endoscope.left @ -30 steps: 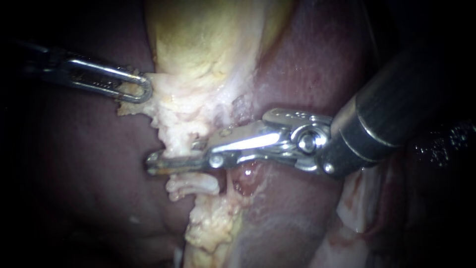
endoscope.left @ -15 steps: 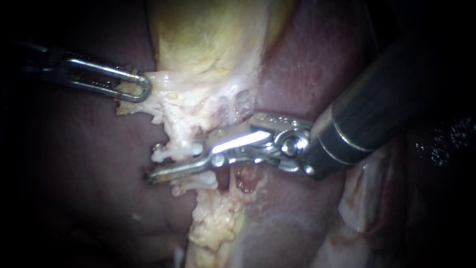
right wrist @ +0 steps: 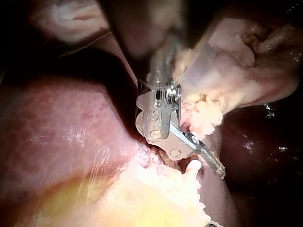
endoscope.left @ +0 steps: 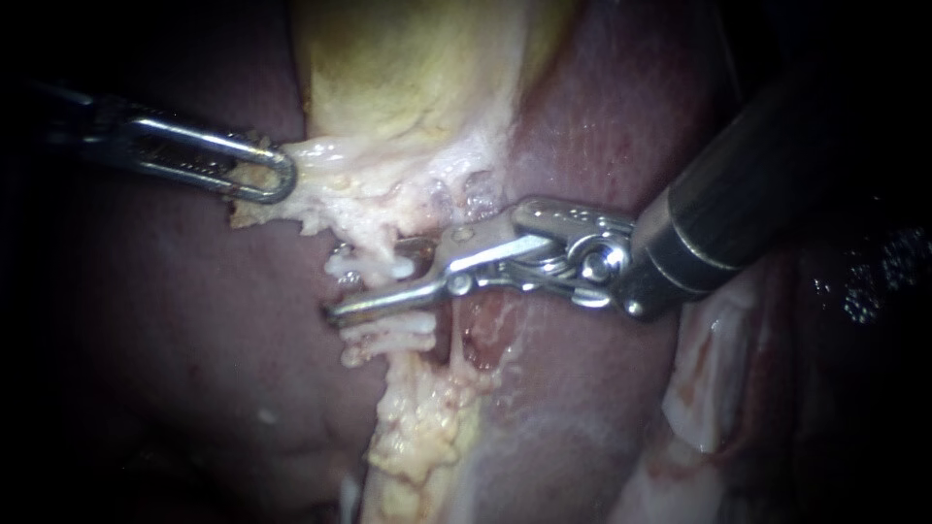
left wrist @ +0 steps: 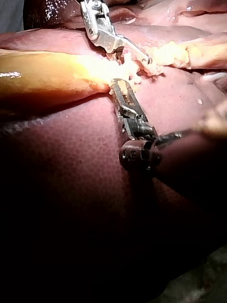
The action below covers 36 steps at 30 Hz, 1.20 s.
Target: Going back third clip left tube
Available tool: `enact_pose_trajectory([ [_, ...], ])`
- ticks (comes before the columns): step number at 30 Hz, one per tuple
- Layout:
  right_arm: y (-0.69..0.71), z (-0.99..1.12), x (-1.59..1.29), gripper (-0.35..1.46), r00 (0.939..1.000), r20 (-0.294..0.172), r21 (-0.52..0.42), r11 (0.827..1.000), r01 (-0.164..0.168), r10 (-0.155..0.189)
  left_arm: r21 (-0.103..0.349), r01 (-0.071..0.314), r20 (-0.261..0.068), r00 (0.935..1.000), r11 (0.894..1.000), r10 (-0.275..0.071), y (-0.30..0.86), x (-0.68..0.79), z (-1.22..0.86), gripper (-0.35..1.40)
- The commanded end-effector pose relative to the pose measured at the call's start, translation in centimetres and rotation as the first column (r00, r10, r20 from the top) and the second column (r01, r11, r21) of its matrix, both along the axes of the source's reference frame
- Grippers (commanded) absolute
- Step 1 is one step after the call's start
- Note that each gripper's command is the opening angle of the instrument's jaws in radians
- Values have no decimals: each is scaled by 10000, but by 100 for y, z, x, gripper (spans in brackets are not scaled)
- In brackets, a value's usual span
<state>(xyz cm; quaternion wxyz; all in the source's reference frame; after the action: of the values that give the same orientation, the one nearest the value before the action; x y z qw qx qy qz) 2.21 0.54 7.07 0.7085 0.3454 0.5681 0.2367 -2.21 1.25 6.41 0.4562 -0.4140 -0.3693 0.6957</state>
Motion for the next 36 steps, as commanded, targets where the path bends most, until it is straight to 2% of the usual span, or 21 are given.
enact_pose_trajectory([
  [1,0,0,-3,50,10000,14,-76,10000,-27,27,-2,3,0,10000,10000,-3,0,0,-1,-35],
  [7,-4,-3,-21,50,10000,-40,-552,9985,-1,-2,0,0,2,10000,10000,0,0,1,-1,-35],
  [11,-11,-9,-41,50,9996,-205,-1189,9928,158,-183,2,-6,6,10000,10000,6,0,2,-1,-35],
  [12,-14,-11,-48,50,9998,-175,-1394,9902,100,-126,3,-7,7,10000,10000,7,0,2,-1,-35],
  [18,-28,-24,-88,50,9999,-115,-2714,9624,-31,0,3,-7,7,10000,10000,7,0,2,-1,-35],
  [23,-36,-33,-122,50,10000,-55,-3459,9383,-74,59,3,-8,8,10000,10000,8,0,2,-1,-35],
  [26,-37,-38,-139,50,9999,-12,-3712,9285,-101,104,3,-8,8,10000,10000,8,0,2,-1,-35],
  [30,-35,-44,-155,50,9999,-107,-3920,9200,-1,-44,3,-7,7,10000,10000,7,0,2,-1,-35],
  [36,-33,-50,-168,50,9998,-153,-3987,9171,41,-111,4,-7,8,10000,10000,7,1,1,-1,-35],
])
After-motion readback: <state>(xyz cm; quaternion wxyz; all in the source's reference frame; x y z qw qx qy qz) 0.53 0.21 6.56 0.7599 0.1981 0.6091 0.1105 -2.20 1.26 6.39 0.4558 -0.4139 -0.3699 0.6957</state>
